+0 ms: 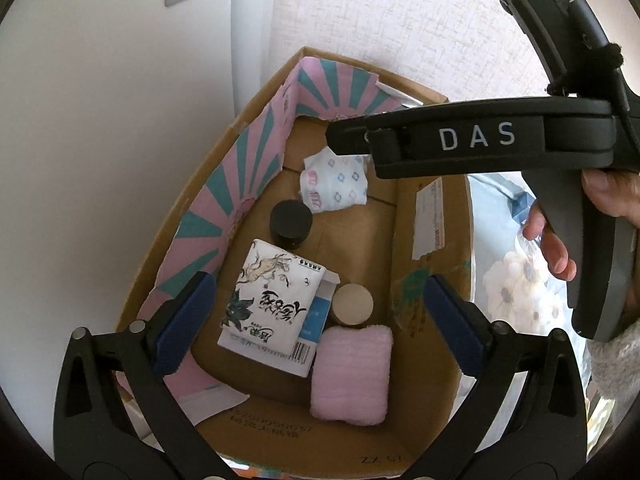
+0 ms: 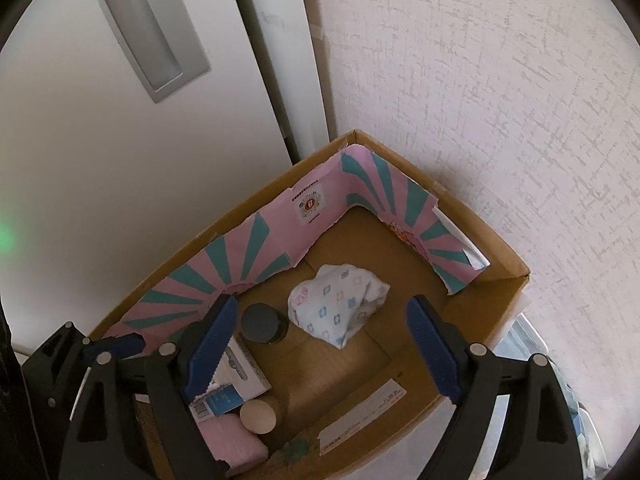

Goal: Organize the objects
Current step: 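Withdraw both tools from the box back toward the bed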

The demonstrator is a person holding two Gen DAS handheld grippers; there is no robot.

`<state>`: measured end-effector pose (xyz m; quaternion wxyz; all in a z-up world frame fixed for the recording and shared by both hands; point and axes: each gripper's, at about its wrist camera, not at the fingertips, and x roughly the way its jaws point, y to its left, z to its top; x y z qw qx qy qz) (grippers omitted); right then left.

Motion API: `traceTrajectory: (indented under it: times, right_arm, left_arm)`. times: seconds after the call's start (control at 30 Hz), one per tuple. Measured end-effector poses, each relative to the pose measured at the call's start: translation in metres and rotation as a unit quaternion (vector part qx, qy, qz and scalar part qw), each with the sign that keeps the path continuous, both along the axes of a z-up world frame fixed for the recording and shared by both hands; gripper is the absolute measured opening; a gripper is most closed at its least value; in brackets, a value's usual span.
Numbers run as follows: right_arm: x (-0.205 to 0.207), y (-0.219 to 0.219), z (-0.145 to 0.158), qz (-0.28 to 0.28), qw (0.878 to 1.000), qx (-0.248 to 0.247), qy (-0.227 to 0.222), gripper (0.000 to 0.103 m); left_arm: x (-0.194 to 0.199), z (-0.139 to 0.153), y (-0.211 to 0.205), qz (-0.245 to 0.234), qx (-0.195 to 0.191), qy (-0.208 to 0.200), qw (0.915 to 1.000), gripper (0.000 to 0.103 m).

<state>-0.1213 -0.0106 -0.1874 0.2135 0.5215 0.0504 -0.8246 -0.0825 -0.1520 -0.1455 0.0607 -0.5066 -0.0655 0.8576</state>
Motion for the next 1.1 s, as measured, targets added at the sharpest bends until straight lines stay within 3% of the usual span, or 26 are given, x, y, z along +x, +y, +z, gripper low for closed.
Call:
traceTrajectory:
  times: [0.5, 1.1]
  right_arm:
    - [0.013, 0.008, 0.031, -0.012, 1.000, -0.013, 0.010, 0.084]
    - [0.039, 0.026, 0.085, -0.034, 0.998, -0.020, 0.051, 0.084]
  left_arm:
    - [0.006, 0.018, 0.001, -0.024, -0.011, 0.016, 0.9995, 0.103]
    - [0.011, 0.067, -0.001, -0.046, -0.015, 0.063, 0.9968, 0.103]
